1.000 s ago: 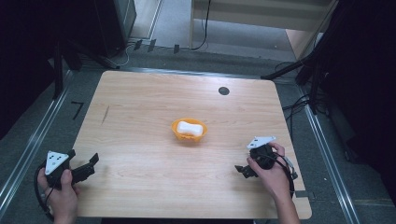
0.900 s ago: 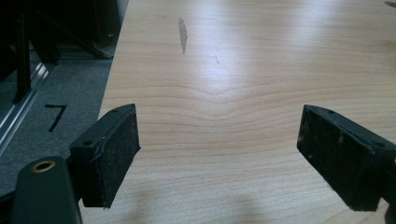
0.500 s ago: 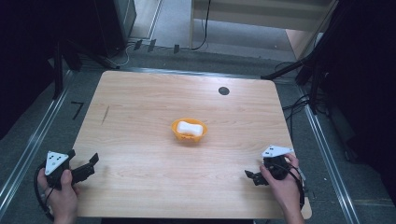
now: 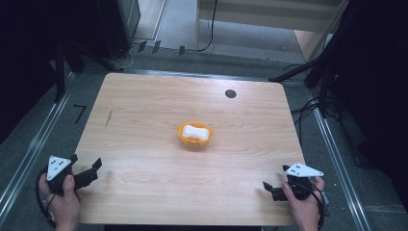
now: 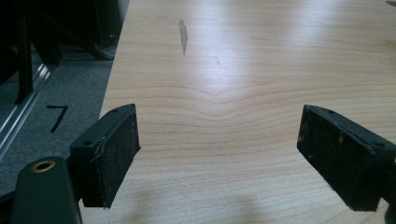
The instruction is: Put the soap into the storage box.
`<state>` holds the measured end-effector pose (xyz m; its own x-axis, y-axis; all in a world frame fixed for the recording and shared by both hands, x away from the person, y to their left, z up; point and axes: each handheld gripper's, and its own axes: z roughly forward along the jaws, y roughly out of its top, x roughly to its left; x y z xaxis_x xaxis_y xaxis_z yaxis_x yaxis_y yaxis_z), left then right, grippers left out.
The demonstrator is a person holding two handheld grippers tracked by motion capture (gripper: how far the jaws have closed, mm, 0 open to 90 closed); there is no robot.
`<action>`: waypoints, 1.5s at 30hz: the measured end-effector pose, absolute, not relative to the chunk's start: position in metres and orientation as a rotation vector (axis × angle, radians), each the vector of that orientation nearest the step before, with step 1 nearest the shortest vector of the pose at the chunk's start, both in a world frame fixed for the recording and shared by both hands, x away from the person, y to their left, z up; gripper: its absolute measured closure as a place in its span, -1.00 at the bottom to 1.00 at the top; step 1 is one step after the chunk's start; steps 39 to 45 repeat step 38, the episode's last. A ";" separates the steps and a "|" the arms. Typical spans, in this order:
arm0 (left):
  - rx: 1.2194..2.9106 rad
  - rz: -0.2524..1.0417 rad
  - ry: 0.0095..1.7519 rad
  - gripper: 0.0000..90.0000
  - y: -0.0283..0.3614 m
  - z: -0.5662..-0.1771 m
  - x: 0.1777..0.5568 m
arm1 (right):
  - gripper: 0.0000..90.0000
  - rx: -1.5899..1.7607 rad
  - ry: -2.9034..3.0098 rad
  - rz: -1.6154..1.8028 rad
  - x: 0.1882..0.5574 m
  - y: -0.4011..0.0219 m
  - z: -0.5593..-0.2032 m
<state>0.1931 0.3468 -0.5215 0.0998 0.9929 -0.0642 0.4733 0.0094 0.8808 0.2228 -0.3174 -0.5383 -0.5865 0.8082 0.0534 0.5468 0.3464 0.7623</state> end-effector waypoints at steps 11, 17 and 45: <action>1.580 0.822 1.486 -0.70 0.347 -0.522 0.193 | -1.00 1.288 2.145 1.205 0.196 -0.350 -0.543; 1.578 0.817 1.489 -0.70 0.347 -0.522 0.194 | -1.00 1.335 2.064 1.299 0.186 -0.365 -0.550; 1.591 0.824 1.491 -0.70 0.346 -0.521 0.194 | -1.00 1.339 2.050 1.300 0.183 -0.368 -0.552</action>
